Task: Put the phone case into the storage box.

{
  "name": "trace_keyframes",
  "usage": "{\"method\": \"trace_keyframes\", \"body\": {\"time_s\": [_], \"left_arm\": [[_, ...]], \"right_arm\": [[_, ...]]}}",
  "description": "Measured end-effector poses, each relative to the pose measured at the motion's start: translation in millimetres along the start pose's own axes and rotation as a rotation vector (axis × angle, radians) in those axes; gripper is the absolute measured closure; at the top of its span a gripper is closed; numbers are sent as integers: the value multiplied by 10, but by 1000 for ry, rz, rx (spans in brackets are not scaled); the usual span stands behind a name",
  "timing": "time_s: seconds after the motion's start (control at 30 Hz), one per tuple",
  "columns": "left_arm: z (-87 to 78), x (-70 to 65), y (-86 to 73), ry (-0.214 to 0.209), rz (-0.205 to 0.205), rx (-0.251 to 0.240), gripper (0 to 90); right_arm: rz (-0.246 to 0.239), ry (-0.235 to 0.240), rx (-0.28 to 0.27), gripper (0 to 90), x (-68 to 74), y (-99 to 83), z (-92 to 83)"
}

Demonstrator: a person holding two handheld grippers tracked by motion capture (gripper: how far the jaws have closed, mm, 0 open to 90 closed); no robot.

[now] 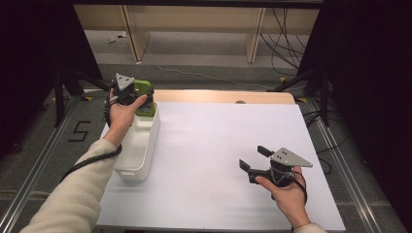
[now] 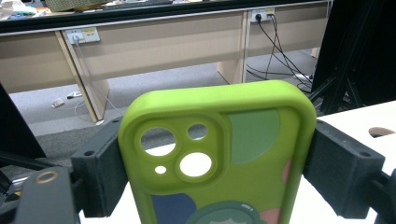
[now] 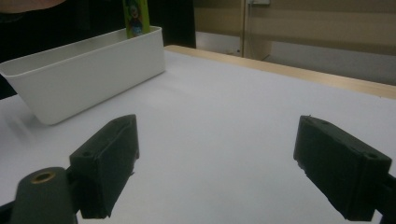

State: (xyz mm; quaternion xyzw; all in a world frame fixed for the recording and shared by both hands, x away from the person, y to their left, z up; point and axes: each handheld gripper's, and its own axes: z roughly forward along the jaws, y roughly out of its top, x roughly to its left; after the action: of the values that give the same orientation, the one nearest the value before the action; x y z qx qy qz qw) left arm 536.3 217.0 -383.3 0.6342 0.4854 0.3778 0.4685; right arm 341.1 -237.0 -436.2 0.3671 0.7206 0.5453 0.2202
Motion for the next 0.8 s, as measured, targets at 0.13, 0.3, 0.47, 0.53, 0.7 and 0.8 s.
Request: {"method": "trace_keyframes", "body": {"time_s": [0.13,0.3,0.47,0.53,0.7,0.8], "left_arm": [[17,18,-13,5,-1,6,157],[37,25,-33,6,0,15,157],[63,15,-43,10,6,21,157],[72,13,-44,11,11,23,156],[97,5,-50,12,12,29,156],[114,5,-65,13,9,36,157]], "right_arm": [[0,2,0,153,0,0,2],[-1,3,2,153,1,-5,6],[-2,4,2,153,0,-5,7],[-1,4,3,153,1,-4,6],[-1,4,3,153,-1,-4,5],[-3,5,5,153,-3,-5,6]]}}
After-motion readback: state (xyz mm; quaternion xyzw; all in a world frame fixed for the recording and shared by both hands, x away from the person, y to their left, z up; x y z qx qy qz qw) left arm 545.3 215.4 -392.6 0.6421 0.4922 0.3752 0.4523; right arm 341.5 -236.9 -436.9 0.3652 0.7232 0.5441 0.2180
